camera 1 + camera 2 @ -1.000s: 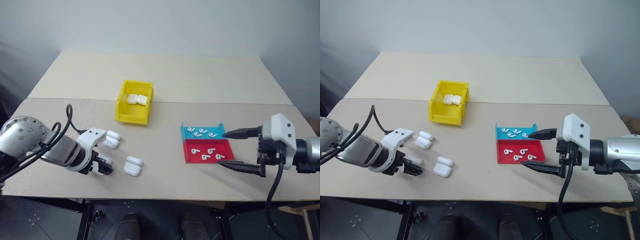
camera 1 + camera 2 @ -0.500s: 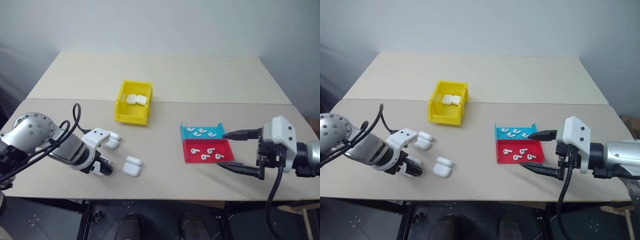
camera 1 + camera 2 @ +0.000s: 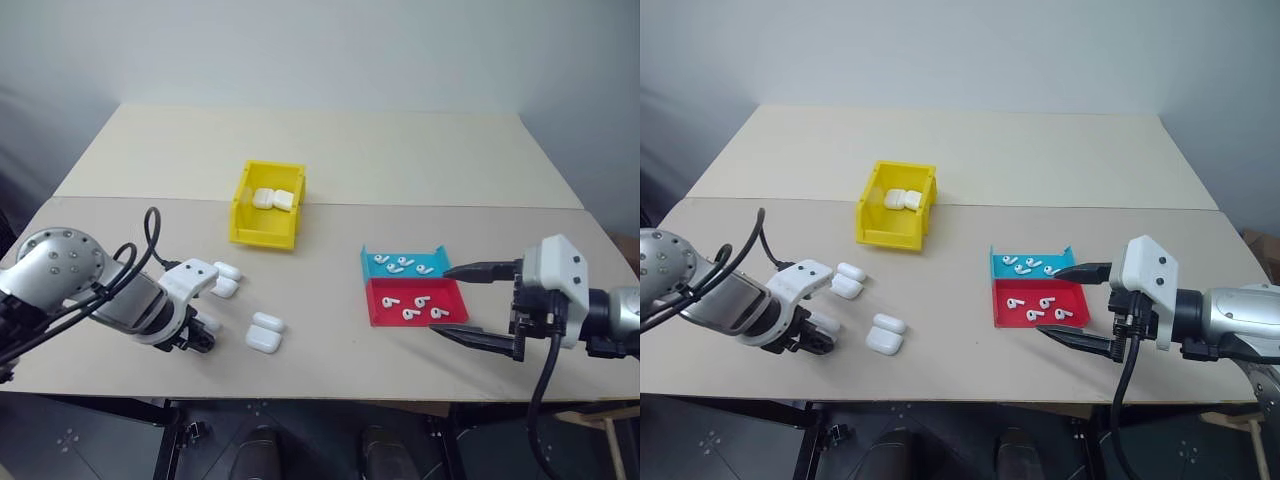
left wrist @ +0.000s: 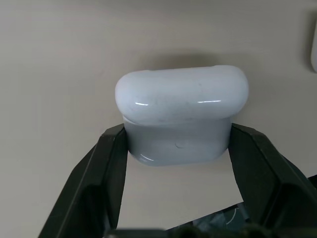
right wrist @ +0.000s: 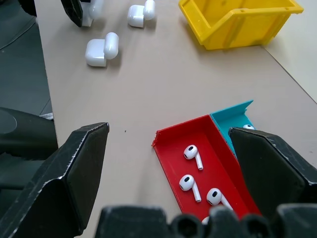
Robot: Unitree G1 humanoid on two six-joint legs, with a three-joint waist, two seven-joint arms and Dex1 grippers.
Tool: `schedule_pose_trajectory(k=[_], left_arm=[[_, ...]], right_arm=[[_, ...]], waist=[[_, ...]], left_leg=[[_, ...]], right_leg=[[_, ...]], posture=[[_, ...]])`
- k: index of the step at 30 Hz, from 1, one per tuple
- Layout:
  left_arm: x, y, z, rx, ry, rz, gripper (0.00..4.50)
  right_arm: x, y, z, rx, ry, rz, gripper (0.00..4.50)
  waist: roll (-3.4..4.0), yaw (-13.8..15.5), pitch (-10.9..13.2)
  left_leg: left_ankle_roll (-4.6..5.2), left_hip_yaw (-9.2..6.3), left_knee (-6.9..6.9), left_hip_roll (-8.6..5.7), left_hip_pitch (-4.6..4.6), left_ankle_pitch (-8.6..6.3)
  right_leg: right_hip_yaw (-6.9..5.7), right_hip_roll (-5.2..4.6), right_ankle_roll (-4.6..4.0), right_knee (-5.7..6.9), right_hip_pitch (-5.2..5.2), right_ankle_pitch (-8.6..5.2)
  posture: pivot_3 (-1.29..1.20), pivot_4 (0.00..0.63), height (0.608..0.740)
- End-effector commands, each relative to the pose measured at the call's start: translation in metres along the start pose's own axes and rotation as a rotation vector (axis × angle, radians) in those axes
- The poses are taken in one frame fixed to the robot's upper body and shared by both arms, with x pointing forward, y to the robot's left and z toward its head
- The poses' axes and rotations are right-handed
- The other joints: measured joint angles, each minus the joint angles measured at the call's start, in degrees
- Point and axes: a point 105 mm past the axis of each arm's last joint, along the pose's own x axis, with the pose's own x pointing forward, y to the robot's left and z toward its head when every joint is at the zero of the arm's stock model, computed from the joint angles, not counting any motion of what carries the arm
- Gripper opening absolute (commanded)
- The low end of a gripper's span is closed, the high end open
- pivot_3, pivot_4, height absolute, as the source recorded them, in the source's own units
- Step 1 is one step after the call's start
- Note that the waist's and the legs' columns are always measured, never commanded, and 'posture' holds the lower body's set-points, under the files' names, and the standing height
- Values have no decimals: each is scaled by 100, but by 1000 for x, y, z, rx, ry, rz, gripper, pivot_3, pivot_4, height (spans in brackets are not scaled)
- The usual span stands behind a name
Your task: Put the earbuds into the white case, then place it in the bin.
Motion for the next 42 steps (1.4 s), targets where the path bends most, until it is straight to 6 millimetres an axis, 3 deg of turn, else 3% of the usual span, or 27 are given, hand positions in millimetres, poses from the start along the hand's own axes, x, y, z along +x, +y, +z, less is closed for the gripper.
schedule_pose_trajectory(k=[1,6,11,13,17,21,23,25,28,30,42], left_arm=[[-27,5,15,-8,-158,27,2807],[-72,5,21,10,-371,-37,2807],[-121,-1,40,90,-862,-84,2807],[-125,-8,45,182,-1006,-98,2807],[-131,-36,52,350,-1198,-394,2807],[-125,-52,67,476,-1352,-454,2807],[-127,-56,77,495,-1519,-462,2807],[-124,-68,80,594,-1515,-598,2807],[-120,-78,85,682,-1461,-758,2807],[-117,-84,89,727,-1431,-811,2807],[-115,-113,80,911,-1435,-979,2807]], right_arm=[[0,-1,8,-38,-23,3,4500],[-2,-6,7,-48,-20,3,4500],[-1,-15,9,-55,-36,-2,4500],[1,-20,12,-72,-33,-4,4500],[5,-25,13,-102,45,9,4500],[10,-32,7,-115,176,24,4500],[11,-37,2,-106,250,30,4500],[12,-41,-5,-100,331,56,4500],[14,-42,-13,-76,399,103,3903],[19,-48,-23,-54,459,89,3244],[33,-61,-62,-42,724,88,3244]], waist=[[-1,-5,1],[-2,-17,1],[7,13,0],[5,4,0],[7,21,-1],[16,25,-5],[16,14,-6],[15,2,-6],[16,-10,-6],[16,-24,-6],[17,-37,-6]], left_leg=[[0,0,0,0,-1,0],[0,4,-2,0,-2,0],[-4,8,-5,1,3,2],[-5,10,-6,1,5,3],[-6,12,-6,0,2,3],[-5,14,-3,-2,-1,3],[-4,12,0,-4,-5,2],[0,9,15,-2,-12,0],[4,4,28,-2,-23,-2],[7,6,30,-2,-23,-3],[11,3,51,-1,-99,-3]], right_leg=[[0,0,0,0,-2,0],[0,0,0,-3,-4,0],[-5,-3,-1,-2,0,0],[-5,-2,-2,-5,1,-1],[-4,-1,-5,-8,-1,0],[0,-4,-2,-14,1,2],[1,-5,0,-15,3,3],[1,-2,3,-11,0,6],[-2,-1,4,-10,-5,6],[0,-2,6,-11,-6,6],[2,-1,12,14,-89,10]], posture=[[0,150,740],[0,150,740],[0,150,740],[0,150,740],[0,150,740],[0,150,740],[0,150,740],[0,150,740],[0,150,740],[0,150,740],[0,150,740]])
